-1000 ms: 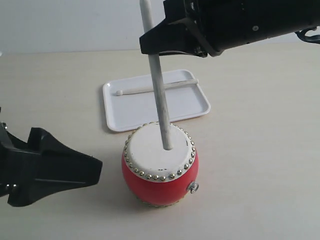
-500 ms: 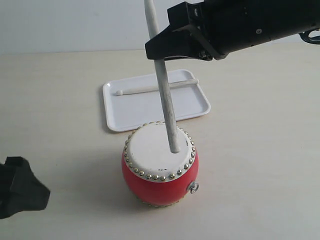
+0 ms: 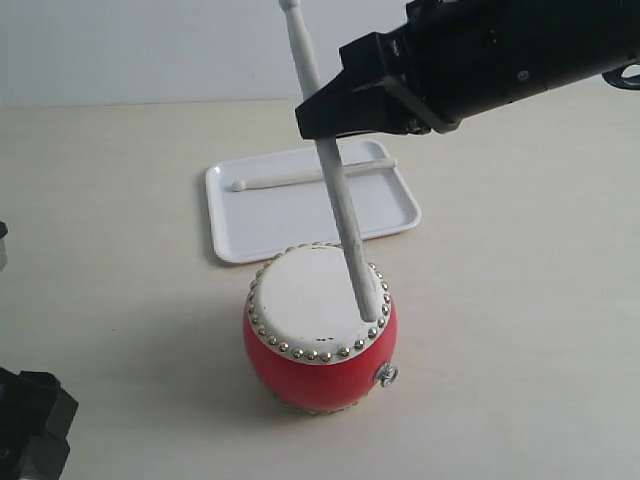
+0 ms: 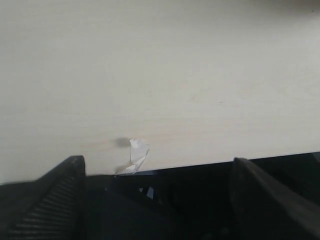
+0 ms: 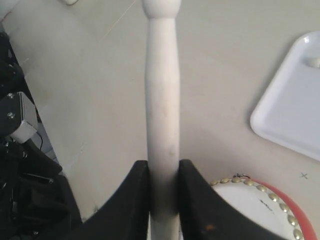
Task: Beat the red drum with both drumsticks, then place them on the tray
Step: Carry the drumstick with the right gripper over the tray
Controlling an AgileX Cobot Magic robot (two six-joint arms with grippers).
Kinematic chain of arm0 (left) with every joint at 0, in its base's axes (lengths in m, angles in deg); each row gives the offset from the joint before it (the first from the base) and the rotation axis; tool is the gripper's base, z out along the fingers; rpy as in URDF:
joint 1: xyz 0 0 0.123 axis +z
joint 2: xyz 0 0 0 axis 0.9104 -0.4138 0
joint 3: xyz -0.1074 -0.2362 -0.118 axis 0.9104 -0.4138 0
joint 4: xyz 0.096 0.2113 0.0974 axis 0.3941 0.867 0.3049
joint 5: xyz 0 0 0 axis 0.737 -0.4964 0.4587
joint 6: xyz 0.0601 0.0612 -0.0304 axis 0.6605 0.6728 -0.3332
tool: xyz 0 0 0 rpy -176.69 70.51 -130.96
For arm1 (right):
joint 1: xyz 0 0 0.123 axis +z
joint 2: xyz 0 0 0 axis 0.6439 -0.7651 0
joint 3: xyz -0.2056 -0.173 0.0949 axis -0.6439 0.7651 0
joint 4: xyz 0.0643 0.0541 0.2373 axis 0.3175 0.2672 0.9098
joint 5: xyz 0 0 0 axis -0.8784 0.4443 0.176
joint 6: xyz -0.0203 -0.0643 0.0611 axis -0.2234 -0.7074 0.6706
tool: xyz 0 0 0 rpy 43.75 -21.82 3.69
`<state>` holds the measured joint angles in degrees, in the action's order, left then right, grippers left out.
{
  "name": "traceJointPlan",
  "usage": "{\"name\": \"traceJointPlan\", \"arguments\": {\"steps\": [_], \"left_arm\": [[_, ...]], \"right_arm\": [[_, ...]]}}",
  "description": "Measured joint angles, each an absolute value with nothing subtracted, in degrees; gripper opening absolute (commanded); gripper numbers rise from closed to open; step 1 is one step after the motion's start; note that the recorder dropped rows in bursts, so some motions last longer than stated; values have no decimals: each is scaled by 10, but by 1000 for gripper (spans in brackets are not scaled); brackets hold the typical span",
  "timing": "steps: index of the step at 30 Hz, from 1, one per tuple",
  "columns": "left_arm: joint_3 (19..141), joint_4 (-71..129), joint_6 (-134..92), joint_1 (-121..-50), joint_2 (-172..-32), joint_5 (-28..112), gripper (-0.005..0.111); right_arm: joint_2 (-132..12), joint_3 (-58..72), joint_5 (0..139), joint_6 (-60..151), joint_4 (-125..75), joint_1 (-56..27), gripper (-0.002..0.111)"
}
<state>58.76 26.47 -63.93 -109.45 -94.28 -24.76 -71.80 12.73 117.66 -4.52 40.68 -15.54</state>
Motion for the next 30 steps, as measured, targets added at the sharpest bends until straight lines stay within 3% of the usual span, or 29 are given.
{"name": "traceJointPlan", "arguments": {"steps": [11, 19, 25, 30], "left_arm": [[588, 244, -620, -1095, -943, -229, 76], [588, 240, -614, -1095, -943, -222, 76], [588, 240, -611, -1095, -943, -214, 76], [588, 240, -600, -1095, -943, -214, 76]], "right_arm": [[-748, 99, 1172, 54, 245, -155, 0], [-905, -132, 1226, 197, 9, -156, 0], [-1046, -321, 1338, 214, -39, -156, 0], [-1093, -398, 1376, 209, -80, -156, 0]]}}
